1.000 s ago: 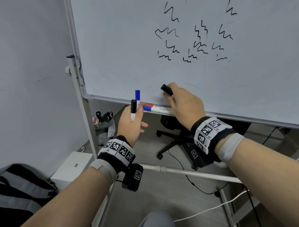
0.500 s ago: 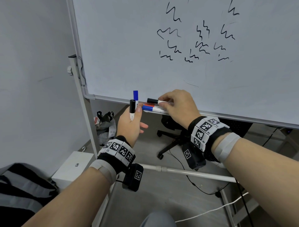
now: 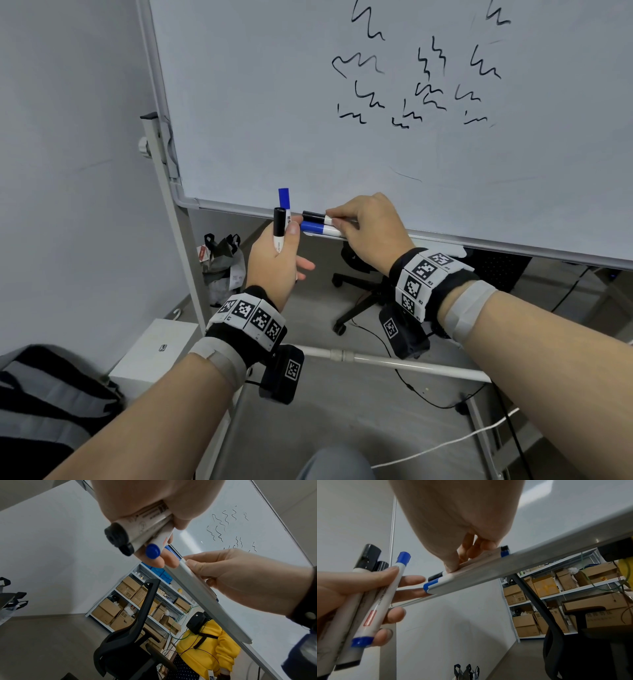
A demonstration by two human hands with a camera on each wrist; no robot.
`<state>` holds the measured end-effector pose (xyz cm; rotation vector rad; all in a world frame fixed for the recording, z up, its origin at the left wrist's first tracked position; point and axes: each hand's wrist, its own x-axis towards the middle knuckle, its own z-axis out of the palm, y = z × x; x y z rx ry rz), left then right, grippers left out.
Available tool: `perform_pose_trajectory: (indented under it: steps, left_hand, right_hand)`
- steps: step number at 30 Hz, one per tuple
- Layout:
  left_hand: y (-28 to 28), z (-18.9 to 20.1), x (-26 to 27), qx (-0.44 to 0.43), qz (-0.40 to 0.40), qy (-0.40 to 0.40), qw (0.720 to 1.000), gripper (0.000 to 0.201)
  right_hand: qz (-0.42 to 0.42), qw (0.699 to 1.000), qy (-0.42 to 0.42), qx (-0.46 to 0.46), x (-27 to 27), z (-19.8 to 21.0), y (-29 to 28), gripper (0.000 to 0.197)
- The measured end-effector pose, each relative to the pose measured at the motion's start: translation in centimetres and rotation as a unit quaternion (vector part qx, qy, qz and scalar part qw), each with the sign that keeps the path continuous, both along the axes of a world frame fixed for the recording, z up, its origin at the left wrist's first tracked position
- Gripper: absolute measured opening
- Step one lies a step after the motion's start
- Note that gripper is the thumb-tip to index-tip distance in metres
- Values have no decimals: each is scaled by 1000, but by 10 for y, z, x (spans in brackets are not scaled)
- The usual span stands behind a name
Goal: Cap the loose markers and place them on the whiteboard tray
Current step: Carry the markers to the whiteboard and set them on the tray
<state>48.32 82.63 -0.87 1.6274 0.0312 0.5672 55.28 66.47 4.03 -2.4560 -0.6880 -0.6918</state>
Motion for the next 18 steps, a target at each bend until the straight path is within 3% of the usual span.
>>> perform_pose_trajectory:
  steps: [10, 15, 18]
  left_hand:
    - [2, 10, -10, -13, -1, -24, 1000, 28]
    - [-13, 16, -24, -28, -131, -15, 991, 27]
    - [-32, 22, -32, -29, -212, 14, 977, 25]
  right_hand:
    - [31, 998, -27, 41, -13, 17, -13, 19]
    - [99, 983, 87, 130, -44, 35, -22, 18]
    - [128, 971, 151, 132, -57, 43, -34, 21]
